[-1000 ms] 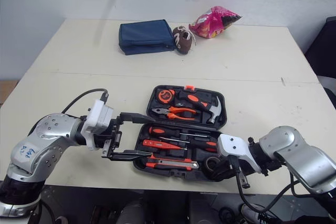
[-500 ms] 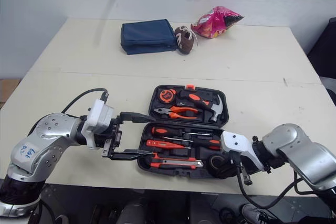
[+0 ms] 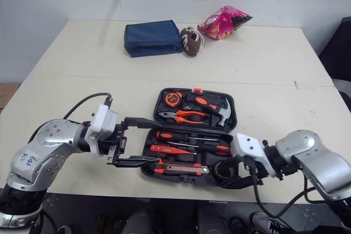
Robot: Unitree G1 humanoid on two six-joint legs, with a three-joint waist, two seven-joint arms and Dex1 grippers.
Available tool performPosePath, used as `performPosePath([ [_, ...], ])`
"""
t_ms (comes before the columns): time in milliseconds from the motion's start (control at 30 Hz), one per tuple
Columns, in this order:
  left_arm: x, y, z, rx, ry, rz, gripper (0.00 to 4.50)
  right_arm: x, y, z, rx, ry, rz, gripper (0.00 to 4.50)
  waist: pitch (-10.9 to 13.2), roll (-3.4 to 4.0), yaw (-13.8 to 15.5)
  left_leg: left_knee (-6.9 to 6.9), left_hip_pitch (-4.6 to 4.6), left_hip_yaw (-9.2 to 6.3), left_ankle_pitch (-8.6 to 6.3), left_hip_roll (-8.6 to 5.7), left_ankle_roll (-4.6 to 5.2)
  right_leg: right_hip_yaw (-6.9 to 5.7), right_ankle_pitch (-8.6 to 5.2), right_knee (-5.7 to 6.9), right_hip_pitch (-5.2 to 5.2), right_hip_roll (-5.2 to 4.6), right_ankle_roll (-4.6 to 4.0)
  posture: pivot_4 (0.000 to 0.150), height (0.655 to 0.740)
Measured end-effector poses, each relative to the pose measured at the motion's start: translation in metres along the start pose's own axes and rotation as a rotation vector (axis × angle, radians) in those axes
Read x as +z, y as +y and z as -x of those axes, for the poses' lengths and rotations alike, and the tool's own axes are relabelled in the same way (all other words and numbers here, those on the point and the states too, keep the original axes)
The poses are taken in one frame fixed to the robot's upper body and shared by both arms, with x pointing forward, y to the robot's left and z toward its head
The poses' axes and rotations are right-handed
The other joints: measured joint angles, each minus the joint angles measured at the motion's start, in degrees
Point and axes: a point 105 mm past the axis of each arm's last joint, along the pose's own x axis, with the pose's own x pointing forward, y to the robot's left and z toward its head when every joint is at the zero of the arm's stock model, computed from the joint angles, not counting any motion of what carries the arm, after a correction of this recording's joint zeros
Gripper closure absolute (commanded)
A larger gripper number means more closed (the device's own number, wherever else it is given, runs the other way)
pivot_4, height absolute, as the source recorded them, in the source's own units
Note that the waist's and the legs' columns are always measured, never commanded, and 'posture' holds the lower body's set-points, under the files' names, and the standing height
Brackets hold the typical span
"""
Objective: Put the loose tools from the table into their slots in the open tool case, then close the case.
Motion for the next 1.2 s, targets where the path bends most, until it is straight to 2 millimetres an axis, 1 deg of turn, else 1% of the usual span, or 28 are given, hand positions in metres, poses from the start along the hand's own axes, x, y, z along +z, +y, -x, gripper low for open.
performPosePath([
  [100,-0.001,0.0,0.002,0.006,0.005,0.002,0.0,0.009,0.003,0.005,0.025,-0.118,0.008,1.92,0.0,0.0,0.0,-0.02,0.0,-0.01,0.0,0.0,0.0,0.0,0.0,-0.01,0.0,0.01,0.0,0.15,0.74],
  [167,-0.001,0.0,0.003,0.01,0.009,0.0,0.0,0.008,0.004,0.004,0.034,-0.158,0.004,1.92,0.0,0.0,0.0,-0.03,0.0,0.0,0.0,0.0,0.0,0.0,0.0,-0.01,0.0,0.01,0.0,0.15,0.74],
  [200,-0.001,0.0,0.003,0.01,0.009,-0.001,0.0,0.007,0.005,0.002,0.041,-0.182,-0.002,2.15,0.0,0.0,0.0,-0.02,0.0,0.0,0.0,0.0,0.0,0.0,0.0,0.0,0.0,0.0,0.0,0.15,0.74],
  [267,-0.001,0.0,0.003,0.011,0.008,-0.005,0.0,0.008,0.003,-0.003,0.038,-0.235,0.001,2.78,0.0,-0.01,0.0,0.0,0.0,0.0,0.0,0.01,0.0,0.01,0.0,0.01,0.0,0.01,0.0,0.15,0.74],
  [333,0.0,0.001,0.003,0.013,0.008,-0.011,0.0,0.008,-0.002,-0.008,0.006,-0.281,0.033,3.75,0.0,-0.01,0.0,0.0,0.01,0.01,0.0,-0.01,0.0,0.01,0.0,0.02,0.0,0.01,0.0,0.15,0.74],
  [367,0.0,0.001,0.003,0.013,0.009,-0.013,0.0,0.004,-0.003,-0.011,-0.008,-0.281,0.047,4.25,0.0,0.0,0.0,-0.01,0.01,0.01,0.0,-0.02,-0.01,0.0,0.0,0.02,0.0,0.01,0.0,0.15,0.74],
  [400,0.0,0.001,0.003,0.014,0.009,-0.014,0.0,-0.002,-0.004,-0.012,-0.017,-0.27,0.045,4.44,0.0,0.0,0.0,-0.02,0.0,0.01,0.0,-0.03,0.0,0.0,0.0,0.01,0.0,0.01,0.0,0.15,0.74],
  [500,0.0,0.001,0.003,0.015,0.01,-0.021,0.0,-0.023,-0.011,-0.02,-0.05,-0.219,0.087,4.44,0.0,-0.01,0.0,0.02,0.0,0.02,0.0,-0.06,0.0,0.0,0.0,0.01,0.01,0.0,0.01,0.15,0.74],
  [567,0.0,0.001,0.003,0.017,0.01,-0.018,0.0,-0.033,-0.01,-0.025,-0.05,-0.216,0.093,4.44,0.0,-0.01,0.1,0.02,0.01,0.02,0.0,-0.05,0.0,0.0,0.0,0.01,0.01,0.0,0.01,0.15,0.74],
  [733,-0.001,0.0,0.003,0.015,0.011,-0.012,0.0,-0.04,-0.011,-0.028,-0.067,-0.24,0.137,4.44,0.0,-0.07,0.0,0.09,0.19,0.0,0.0,-0.02,0.0,0.0,0.0,0.03,0.22,0.0,0.01,0.15,0.74],
  [933,-0.001,0.001,0.005,0.02,0.019,-0.018,0.0,-0.044,-0.012,-0.031,-0.073,-0.257,0.128,4.44,-0.2,-0.38,0.0,-0.34,1.04,0.01,-0.03,0.01,-0.05,-0.01,-0.01,-0.3,0.98,-0.01,-0.02,0.15,0.74],
  [1100,-0.005,0.015,0.019,0.099,0.023,0.012,0.0,-0.056,-0.01,-0.022,-0.1,-0.301,0.09,4.44,-0.2,-0.4,0.2,-0.36,1.04,-0.04,-0.06,-0.02,0.01,-0.09,-0.01,-0.4,1.07,-0.09,-0.02,0.15,0.74],
  [1200,-0.007,0.021,0.024,0.132,0.021,0.021,0.0,-0.059,-0.01,-0.019,-0.105,-0.32,0.082,4.44,-0.3,-0.44,0.5,-0.34,1.03,-0.07,-0.14,-0.12,0.15,-0.21,0.0,-0.46,1.13,-0.31,0.0,0.15,0.74],
])
